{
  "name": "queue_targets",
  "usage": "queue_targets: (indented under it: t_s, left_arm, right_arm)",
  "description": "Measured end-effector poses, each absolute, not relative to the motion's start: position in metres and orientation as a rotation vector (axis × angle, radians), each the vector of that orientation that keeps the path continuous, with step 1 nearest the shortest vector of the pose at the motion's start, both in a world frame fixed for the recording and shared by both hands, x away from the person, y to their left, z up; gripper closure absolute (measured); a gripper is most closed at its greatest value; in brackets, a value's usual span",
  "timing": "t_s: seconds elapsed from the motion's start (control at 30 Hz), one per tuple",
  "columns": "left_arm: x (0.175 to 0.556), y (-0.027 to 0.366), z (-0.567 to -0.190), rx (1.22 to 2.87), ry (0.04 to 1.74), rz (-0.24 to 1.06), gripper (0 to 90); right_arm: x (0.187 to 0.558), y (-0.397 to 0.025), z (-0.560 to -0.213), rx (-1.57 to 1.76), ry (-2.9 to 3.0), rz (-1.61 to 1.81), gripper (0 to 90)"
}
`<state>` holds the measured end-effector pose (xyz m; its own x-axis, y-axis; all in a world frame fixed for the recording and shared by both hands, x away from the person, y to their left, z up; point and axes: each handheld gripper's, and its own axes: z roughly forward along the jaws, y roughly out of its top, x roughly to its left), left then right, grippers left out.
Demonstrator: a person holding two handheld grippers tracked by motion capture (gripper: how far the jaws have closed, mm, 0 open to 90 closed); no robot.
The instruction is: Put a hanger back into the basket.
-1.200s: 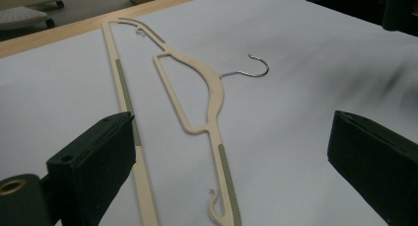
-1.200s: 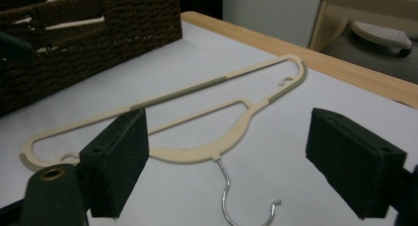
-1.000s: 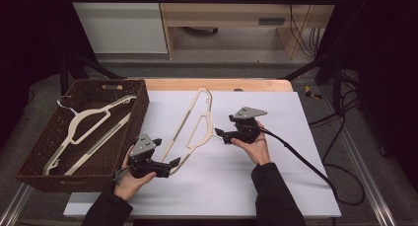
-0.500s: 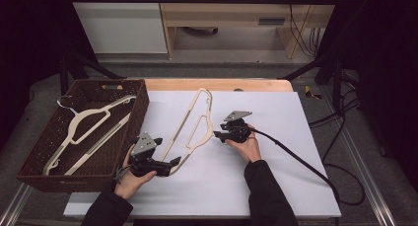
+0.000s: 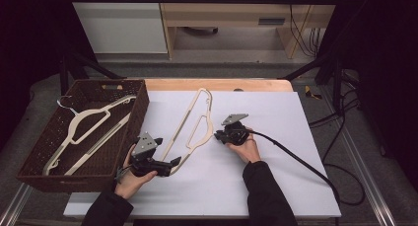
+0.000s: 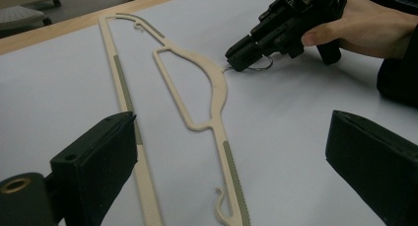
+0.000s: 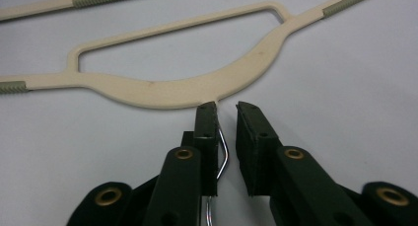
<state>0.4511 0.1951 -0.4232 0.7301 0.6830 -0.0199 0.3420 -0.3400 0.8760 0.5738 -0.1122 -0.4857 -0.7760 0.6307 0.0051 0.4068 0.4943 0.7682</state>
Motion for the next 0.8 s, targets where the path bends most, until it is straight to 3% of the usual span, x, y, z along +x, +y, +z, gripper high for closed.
queue_targets:
  t_s: [0.17, 0.8]
  left_arm:
    - [0.452, 0.193, -0.425, 1.963, 0.782, 0.437, 5.2]
    - [0.470, 0.171, -0.429, 2.007, 0.780, 0.429, 7.6]
  right_arm:
    - [0.574, -0.110, -0.485, 0.840, 2.496, 1.145, 87.8]
    - [0.574, -0.119, -0.466, 0.816, 2.592, 1.202, 89.3]
